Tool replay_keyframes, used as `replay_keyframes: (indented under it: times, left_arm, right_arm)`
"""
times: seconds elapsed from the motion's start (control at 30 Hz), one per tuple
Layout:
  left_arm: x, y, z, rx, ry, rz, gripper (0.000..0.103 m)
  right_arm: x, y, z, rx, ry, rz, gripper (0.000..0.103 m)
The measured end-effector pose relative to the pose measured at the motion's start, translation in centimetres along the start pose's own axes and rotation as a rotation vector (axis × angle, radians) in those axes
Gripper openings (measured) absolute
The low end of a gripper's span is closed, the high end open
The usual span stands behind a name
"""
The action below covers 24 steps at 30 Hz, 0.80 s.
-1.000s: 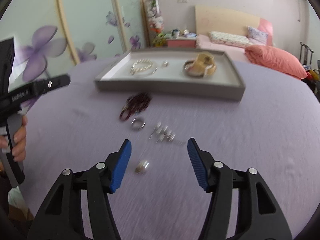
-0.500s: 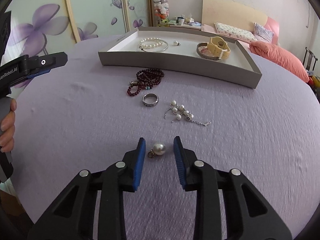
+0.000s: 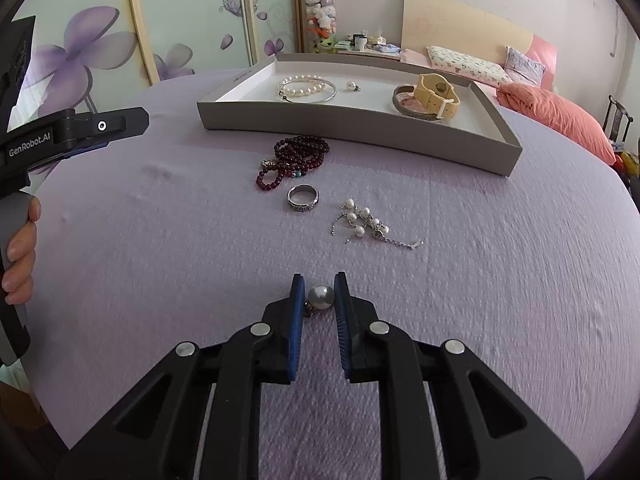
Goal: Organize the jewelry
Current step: 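Move the right tool to the pearl pendant and grasp it, then grasp the red beaded bracelet with the left tool while the right tool holds the pendant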
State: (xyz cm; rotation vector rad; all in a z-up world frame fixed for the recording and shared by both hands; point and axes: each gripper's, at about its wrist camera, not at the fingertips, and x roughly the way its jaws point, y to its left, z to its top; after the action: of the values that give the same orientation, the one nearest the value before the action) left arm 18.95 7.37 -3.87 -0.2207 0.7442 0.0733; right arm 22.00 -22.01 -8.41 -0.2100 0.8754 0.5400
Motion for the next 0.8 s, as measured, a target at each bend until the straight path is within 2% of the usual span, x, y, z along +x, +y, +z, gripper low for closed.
replay_keyframes:
  times: [0.37,0.63,0.8]
  left_arm:
    - [2.0,-2.4,0.5,0.020,0.032,-0.022,0.089]
    - [5.9,-7.2,1.4,0.065,0.084,-0.039,0.088]
    - [8.9,-9.7,1.5,0.109,0.147,-0.021,0.071]
  right_arm:
    - [-0.3,-1.9,0.2,0.071,-0.003,0.031,0.015]
    - [-0.3,-2.8,0.4,0.090,-0.007,0.038,0.015]
    - [-0.3,-3.6,0.3,0.104,-0.004,0.039,0.015]
